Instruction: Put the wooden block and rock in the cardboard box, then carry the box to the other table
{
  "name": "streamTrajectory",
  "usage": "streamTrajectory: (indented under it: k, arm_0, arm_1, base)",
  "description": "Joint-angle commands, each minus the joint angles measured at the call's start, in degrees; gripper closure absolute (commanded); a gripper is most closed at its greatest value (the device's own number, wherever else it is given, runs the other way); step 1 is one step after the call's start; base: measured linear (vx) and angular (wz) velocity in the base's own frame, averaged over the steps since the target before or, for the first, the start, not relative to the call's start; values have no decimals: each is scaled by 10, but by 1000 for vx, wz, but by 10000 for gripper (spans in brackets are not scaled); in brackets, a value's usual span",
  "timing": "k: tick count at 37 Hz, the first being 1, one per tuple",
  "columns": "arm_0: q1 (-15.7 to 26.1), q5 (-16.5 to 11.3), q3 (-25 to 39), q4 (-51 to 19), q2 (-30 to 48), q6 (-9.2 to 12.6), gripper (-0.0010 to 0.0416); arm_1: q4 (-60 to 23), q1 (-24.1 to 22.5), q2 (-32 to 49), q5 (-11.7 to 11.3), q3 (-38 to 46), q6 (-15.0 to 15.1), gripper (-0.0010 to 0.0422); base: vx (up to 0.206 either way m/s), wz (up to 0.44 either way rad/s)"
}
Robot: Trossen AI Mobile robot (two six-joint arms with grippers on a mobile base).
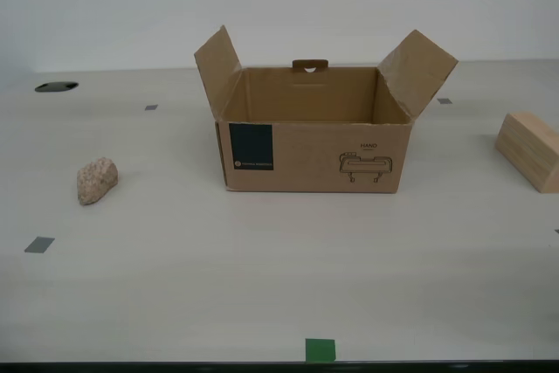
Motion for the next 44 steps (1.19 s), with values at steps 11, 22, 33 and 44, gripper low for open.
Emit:
streamTrajectory:
  k: [11, 22, 33, 44]
  arm_0:
    - [0, -1, 169, -285, 0, 2, 406]
    - [0, -1, 309, -462, 0, 2, 406]
    - [0, -1, 412, -621, 14, 3, 406]
    - [0, -1, 494, -783, 64, 4, 406]
  arm_1:
    - [-238, 0, 0, 3, 127, -4, 412]
    - [-351, 0, 0, 4, 192, -12, 412]
    - [-437, 0, 0, 77, 223, -16, 412]
    - [-534, 0, 0, 107, 244, -29, 412]
  base:
    - [0, 0]
    - [0, 0]
    - [0, 0]
    - [0, 0]
